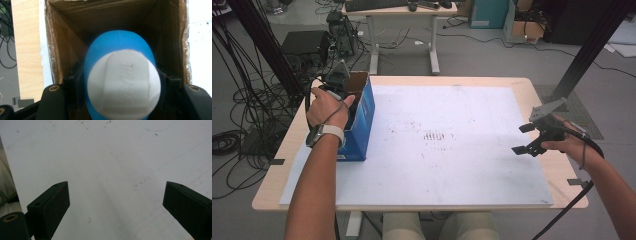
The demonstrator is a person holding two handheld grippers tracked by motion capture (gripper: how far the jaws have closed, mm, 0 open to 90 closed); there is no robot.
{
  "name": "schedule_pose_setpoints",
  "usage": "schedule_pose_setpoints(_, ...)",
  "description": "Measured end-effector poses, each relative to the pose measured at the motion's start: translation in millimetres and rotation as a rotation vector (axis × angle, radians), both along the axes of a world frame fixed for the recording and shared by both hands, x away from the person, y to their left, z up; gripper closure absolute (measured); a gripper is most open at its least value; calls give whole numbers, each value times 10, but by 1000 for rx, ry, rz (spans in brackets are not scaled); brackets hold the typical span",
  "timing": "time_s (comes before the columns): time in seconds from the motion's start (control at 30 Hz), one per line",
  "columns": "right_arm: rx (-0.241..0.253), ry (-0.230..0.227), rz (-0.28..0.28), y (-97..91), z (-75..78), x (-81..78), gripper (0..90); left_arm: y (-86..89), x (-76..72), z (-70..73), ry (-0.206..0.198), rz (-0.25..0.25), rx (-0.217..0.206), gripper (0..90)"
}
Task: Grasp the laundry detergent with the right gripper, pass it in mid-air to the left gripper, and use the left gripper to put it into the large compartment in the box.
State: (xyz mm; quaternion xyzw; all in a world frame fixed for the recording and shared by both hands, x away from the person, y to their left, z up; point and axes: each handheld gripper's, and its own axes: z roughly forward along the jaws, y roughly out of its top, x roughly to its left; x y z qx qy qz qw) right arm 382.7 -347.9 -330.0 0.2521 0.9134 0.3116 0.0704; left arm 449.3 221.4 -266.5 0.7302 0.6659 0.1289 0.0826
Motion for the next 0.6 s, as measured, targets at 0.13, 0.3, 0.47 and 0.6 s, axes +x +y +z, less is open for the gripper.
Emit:
schedule_pose_setpoints(0.13,5,-2,-2,-5,-2,-8,72,4,-4,2,2,1,-3,374)
schedule_pose_setpoints(0.3,6,-2,-4,-12,-5,-16,72,4,-6,1,2,4,1,374)
schedule_pose_setpoints(0.47,5,-3,-2,-9,1,-20,72,6,-10,3,2,3,-1,374)
schedule_pose_setpoints(0.6,4,-2,-2,-8,1,-17,73,14,-16,2,1,4,-2,374)
